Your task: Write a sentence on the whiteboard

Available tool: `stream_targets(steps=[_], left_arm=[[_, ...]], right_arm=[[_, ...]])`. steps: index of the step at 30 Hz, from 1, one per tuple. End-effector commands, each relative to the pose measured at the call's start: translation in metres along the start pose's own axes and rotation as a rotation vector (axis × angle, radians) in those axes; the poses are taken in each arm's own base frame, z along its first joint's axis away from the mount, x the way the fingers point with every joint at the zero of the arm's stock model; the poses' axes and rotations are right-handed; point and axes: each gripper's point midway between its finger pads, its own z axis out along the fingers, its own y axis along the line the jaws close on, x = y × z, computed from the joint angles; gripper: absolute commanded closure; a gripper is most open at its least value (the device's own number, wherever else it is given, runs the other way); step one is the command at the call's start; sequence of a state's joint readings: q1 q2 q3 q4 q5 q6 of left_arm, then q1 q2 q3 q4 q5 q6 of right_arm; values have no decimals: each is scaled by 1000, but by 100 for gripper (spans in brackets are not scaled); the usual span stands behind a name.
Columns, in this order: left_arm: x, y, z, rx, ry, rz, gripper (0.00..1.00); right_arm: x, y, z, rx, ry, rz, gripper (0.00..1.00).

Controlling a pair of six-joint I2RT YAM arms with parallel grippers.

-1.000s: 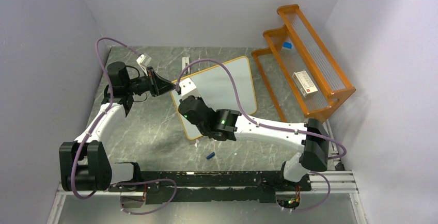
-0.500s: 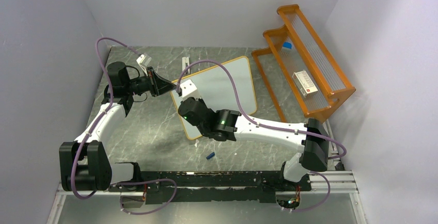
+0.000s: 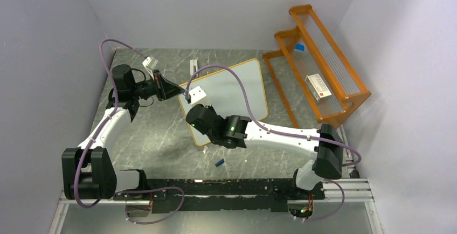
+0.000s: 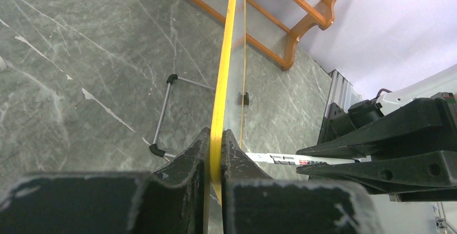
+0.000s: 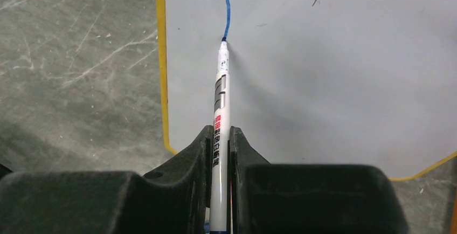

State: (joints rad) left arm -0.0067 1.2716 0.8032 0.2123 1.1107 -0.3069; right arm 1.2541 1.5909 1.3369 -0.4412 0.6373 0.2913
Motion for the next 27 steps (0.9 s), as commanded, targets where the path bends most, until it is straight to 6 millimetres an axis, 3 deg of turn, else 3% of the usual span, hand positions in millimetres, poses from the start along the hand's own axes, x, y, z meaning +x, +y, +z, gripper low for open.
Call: stream_targets(steps=[1, 7, 16, 27], left_arm=[[1, -5, 4, 21, 4, 44, 95], [1, -5, 3, 22, 4, 45, 95], [1, -5, 3, 21, 5, 46, 95], [2, -5, 3, 23, 6, 44, 95]], right_arm=[[12, -1, -4, 1, 33, -3, 100], [8, 0, -9, 6, 16, 1, 100], [-25, -25, -30, 52, -117, 32, 100], [-37, -26, -17, 48, -145, 29, 100]])
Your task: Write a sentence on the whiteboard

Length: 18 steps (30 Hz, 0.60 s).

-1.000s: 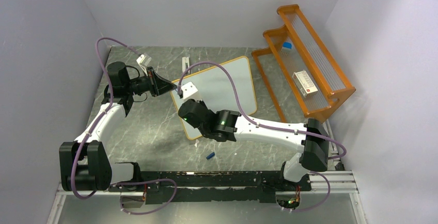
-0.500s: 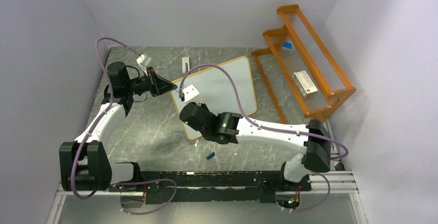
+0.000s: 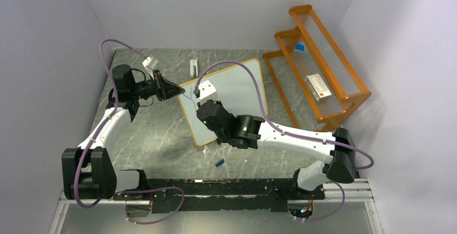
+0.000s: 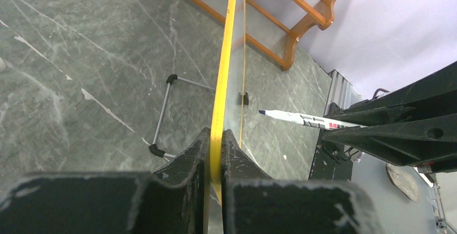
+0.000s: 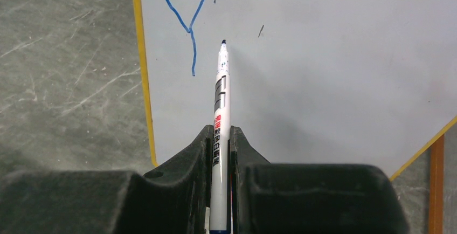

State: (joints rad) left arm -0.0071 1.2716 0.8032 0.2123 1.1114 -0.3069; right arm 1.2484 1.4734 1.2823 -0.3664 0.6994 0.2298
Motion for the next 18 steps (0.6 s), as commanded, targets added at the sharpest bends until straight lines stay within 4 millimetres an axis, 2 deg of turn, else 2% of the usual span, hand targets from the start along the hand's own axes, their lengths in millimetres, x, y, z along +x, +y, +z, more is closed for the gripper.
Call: stream_targets(steps=[1, 18], left_arm=[[2, -5, 3, 23, 6, 44, 95], [2, -4, 4, 25, 6, 41, 95]], right_arm=[[-8, 2, 8, 9, -25, -1, 100], [-14, 6, 18, 1, -32, 0, 100]])
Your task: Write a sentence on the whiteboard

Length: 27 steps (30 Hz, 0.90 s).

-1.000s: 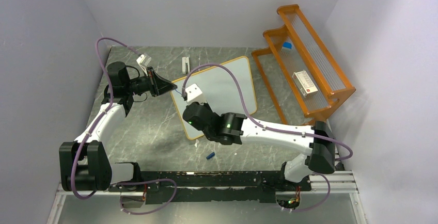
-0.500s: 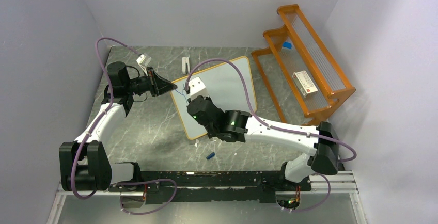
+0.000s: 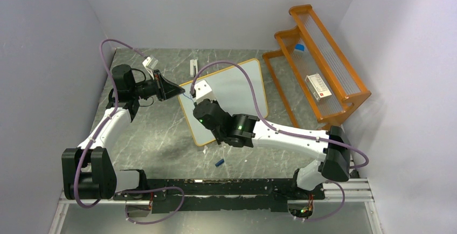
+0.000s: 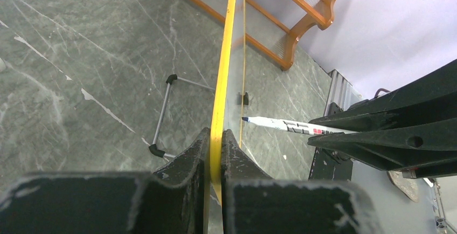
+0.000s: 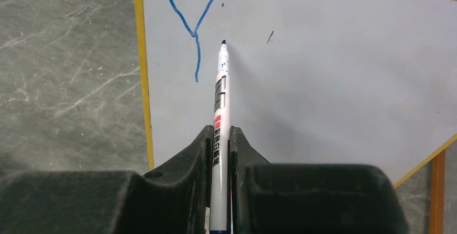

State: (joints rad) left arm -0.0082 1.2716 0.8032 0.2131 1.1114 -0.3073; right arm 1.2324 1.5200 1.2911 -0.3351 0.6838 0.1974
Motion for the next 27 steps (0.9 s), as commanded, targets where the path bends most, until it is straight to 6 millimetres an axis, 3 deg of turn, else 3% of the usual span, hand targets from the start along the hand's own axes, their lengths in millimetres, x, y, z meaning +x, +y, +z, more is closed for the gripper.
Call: stream_targets(steps=[1, 12, 27], left_arm=[[2, -4, 3, 24, 6, 42, 95], [2, -4, 4, 23, 7, 43, 95], [2, -4, 3, 21, 6, 43, 95]], right_arm=[[-19, 2, 3, -1, -44, 30, 100], [-14, 6, 11, -3, -21, 14, 100], [4, 9, 7, -34, 39, 6, 100]])
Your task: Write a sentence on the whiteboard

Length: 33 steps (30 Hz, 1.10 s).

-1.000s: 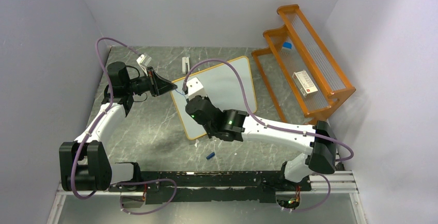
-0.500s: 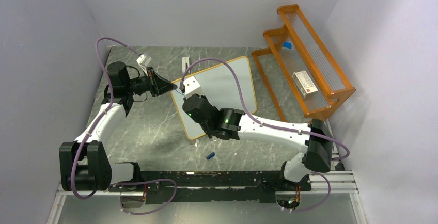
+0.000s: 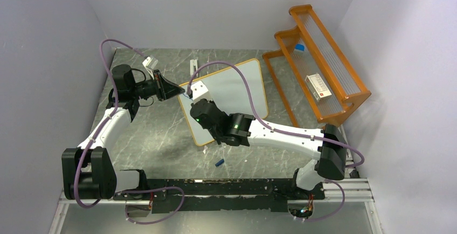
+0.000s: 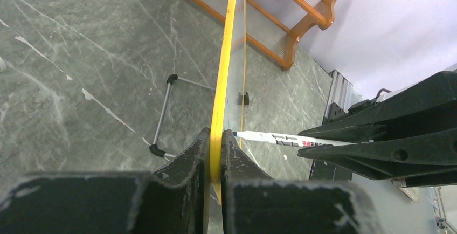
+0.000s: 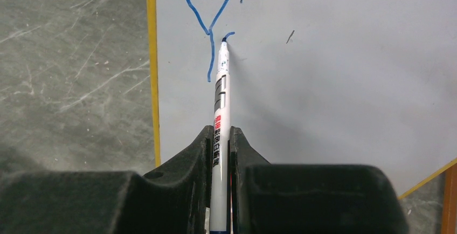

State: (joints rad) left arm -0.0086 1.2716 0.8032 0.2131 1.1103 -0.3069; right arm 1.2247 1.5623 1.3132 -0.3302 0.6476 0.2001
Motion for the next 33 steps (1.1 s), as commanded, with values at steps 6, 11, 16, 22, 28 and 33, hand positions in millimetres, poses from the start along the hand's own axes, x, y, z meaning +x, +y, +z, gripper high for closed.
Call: stream_targets(steps=[6, 11, 16, 22, 28, 33], left_arm=[[2, -4, 4, 24, 6, 42, 95], [2, -4, 3, 23, 7, 41, 95], [3, -4, 4, 24, 8, 41, 95], [3, -4, 4, 23, 9, 41, 95], [3, -4, 4, 25, 10, 39, 95], [4, -4, 5, 26, 14, 39, 95]], right_arm=[[11, -1, -4, -15, 51, 1, 100], [17, -3, -6, -13, 70, -4, 100], [25, -6, -7, 1, 91, -15, 100], [28, -10, -9, 8, 99, -25, 100], [29, -19, -8, 53, 97, -29, 100], [22, -26, -8, 77, 72, -9, 100]])
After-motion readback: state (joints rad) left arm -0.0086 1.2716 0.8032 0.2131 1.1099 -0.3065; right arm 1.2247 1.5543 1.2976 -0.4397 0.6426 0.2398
